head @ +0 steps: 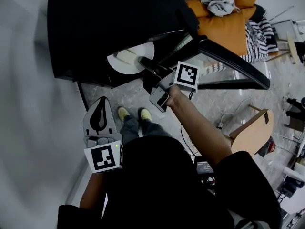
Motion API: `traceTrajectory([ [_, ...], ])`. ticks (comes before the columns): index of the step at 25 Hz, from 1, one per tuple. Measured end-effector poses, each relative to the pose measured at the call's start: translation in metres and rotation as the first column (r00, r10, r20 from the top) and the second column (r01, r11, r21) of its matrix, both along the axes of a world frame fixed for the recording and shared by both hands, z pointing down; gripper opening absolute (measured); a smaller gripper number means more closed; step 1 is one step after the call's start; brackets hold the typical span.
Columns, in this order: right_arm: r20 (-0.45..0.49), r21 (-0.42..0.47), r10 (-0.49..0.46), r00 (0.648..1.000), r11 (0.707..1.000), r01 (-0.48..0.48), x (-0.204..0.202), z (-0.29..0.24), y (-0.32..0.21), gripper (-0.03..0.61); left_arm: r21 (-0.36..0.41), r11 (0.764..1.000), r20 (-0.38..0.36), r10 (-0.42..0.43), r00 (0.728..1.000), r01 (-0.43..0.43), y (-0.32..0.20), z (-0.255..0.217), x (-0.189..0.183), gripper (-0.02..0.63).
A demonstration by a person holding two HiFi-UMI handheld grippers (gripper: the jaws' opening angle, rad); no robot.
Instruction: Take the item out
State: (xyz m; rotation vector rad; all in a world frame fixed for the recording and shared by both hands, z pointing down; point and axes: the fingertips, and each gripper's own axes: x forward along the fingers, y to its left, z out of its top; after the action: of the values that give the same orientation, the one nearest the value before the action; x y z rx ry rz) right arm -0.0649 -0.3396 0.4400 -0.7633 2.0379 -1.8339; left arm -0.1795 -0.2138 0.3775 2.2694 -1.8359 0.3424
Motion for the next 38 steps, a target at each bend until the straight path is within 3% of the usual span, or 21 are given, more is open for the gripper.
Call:
traceTrajectory([
  [17,-0.002,0.039,-0.026,1.000,0.999,0.026,0.078,-0.044,0.062,0.029,0.048,0.997,0.016,0.054,0.998,-0.055,0.014,-0.014,0.061,0.009],
  [30,0.055,0.004,0.048,0.997,0.999,-0.048,0.159,-0.091,0.135,0.029,0.101,0.993,0.022,0.063,0.998,-0.064,0.056,-0.047,0.117,0.009],
  [38,0.005,0.014,0.081,0.997,0.997,-0.081,0.200,-0.092,0.168,0.028,0.120,0.990,0.008,0.078,0.997,-0.079,0.071,-0.050,0.133,0.009],
])
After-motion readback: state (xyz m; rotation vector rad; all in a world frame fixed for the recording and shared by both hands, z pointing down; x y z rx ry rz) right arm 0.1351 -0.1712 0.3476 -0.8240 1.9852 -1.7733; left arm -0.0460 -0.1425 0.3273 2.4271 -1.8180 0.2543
